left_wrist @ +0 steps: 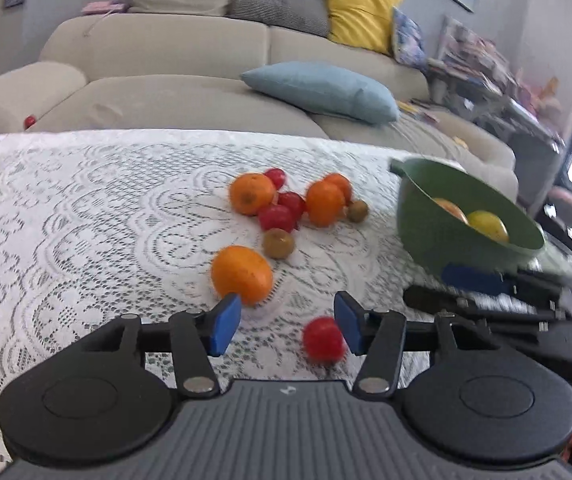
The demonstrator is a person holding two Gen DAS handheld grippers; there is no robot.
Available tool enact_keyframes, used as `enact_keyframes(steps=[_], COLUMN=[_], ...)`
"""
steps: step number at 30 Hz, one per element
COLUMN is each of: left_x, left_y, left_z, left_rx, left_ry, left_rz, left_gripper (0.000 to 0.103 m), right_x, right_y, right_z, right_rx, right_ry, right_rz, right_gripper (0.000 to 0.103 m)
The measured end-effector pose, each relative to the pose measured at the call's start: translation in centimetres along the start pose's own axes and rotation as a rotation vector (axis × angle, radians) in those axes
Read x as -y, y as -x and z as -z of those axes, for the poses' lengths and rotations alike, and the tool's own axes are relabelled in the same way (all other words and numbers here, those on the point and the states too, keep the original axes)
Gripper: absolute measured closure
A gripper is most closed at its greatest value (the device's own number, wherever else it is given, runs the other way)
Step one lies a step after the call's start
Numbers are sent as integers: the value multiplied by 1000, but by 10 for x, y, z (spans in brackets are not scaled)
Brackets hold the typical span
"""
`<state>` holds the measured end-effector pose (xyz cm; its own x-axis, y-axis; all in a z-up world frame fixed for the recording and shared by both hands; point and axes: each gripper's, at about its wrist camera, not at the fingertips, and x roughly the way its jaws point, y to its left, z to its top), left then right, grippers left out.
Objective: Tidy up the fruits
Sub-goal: 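Move both tools back over the fruit pile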
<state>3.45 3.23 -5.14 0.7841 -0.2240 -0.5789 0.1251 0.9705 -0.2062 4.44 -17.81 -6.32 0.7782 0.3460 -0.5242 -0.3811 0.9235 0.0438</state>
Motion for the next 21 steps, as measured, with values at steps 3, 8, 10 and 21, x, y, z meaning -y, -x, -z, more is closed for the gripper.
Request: enact_keyframes(steps=[3, 8, 10, 21], left_x=[-9, -12, -12, -8], left_y=[-6, -20, -25, -41], left_z=[-5, -10, -9, -7], left_rx=[15, 12, 2, -27], left_ry=[40, 11, 1, -42], left_rz=[-33, -98, -104, -124], left_gripper=[41, 41, 41, 51], right_x=[-2, -7, -9, -11], right_y=[-7, -14, -16, -23], right_z=[-1, -4, -5, -5], right_rx=[-17, -24, -24, -47], right_ry=[-15, -25, -20, -15], right_rz=[-9, -28, -29, -33], right_gripper=[56, 56, 56, 56])
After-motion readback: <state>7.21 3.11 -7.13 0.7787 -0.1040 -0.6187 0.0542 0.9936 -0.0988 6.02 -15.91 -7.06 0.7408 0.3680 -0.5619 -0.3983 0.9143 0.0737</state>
